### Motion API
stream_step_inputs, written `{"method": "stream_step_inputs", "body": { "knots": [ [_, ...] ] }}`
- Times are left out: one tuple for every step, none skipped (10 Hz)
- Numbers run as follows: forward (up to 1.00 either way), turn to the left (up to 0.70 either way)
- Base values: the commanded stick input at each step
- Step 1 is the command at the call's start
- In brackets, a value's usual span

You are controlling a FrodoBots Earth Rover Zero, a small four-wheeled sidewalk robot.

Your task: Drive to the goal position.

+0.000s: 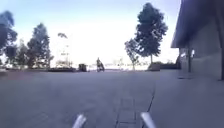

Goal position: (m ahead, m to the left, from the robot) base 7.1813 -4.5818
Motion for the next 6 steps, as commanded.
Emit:
{"method": "stream_step_inputs", "body": {
  "knots": [
    [0.98, 0.00],
    [0.98, 0.00],
    [0.98, 0.00],
    [0.98, 0.00],
    [0.98, 0.00],
    [0.98, 0.00]
  ]
}}
